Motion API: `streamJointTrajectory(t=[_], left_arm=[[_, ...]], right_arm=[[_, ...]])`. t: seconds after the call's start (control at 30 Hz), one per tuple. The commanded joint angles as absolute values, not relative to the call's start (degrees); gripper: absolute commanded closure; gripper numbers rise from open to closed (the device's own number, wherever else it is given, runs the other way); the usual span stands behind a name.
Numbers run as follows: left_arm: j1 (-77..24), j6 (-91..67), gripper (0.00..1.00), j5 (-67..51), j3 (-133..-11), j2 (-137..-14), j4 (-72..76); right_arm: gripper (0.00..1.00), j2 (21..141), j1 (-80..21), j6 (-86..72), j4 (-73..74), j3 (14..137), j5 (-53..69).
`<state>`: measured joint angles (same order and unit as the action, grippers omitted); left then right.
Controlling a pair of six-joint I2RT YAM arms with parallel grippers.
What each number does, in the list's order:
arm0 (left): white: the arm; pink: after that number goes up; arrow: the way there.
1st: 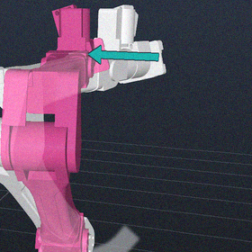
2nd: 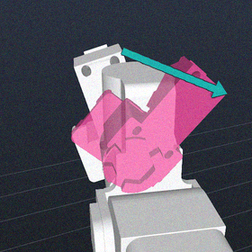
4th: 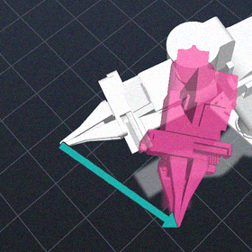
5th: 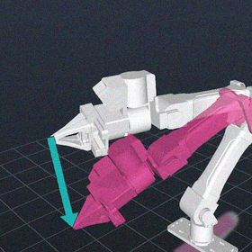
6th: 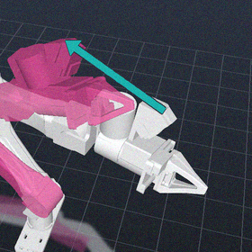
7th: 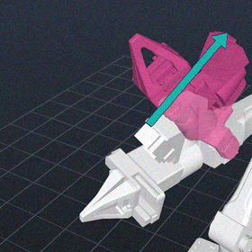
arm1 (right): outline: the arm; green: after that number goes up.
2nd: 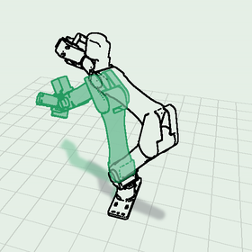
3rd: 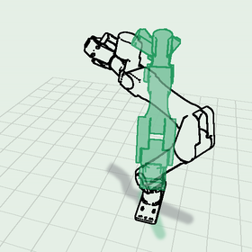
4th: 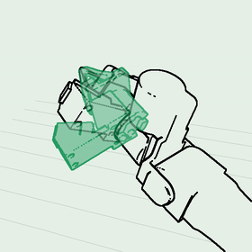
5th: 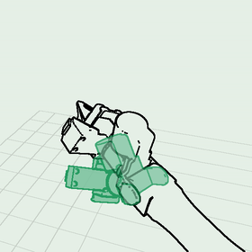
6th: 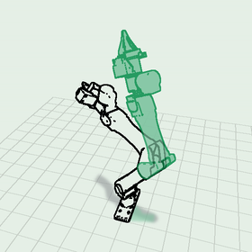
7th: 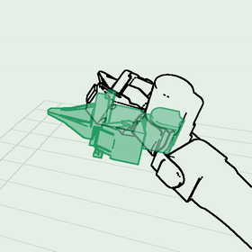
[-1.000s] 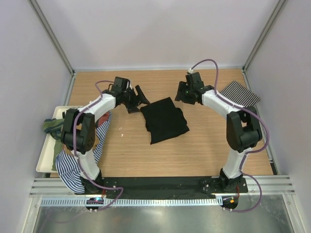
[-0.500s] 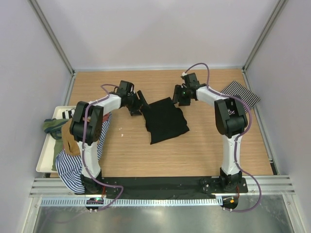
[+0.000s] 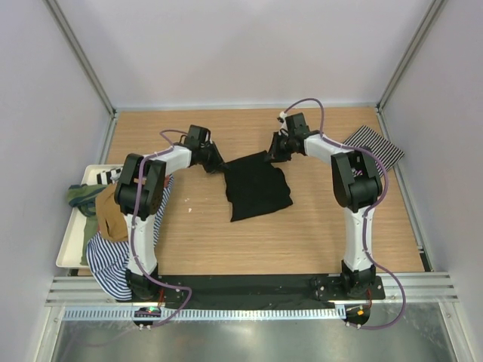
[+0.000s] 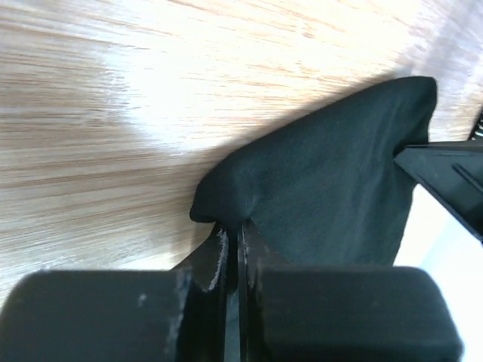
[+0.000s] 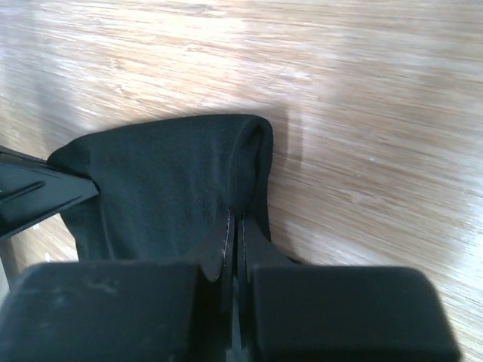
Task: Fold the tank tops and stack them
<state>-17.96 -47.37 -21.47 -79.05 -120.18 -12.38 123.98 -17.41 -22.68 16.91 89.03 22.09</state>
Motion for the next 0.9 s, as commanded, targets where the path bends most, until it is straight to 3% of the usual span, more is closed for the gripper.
streamJointTrajectory(t=[0.0, 0.4, 0.6, 0.87], left_arm=[[-18.28, -45.01, 1.0, -22.06, -80.33, -118.04, -9.14], [-19.86, -42.72, 1.0, -25.13, -77.34, -106.53, -9.84], [-21.0, -42.89, 1.0, -27.16, -77.6, -106.69, -11.25], [-21.45, -42.01, 1.0, -26.02, -83.32, -115.56, -13.88]], right_arm=[[0.99, 118.84, -17.49, -23.2, 13.81, 87.2, 24.7], [0.99, 96.78, -17.4, -25.93, 11.42, 69.71, 17.59], [0.99, 88.96, -17.4, -29.35, 12.75, 60.75, 11.52], [0.99, 96.49, -17.49, -29.62, 10.55, 58.7, 8.18]])
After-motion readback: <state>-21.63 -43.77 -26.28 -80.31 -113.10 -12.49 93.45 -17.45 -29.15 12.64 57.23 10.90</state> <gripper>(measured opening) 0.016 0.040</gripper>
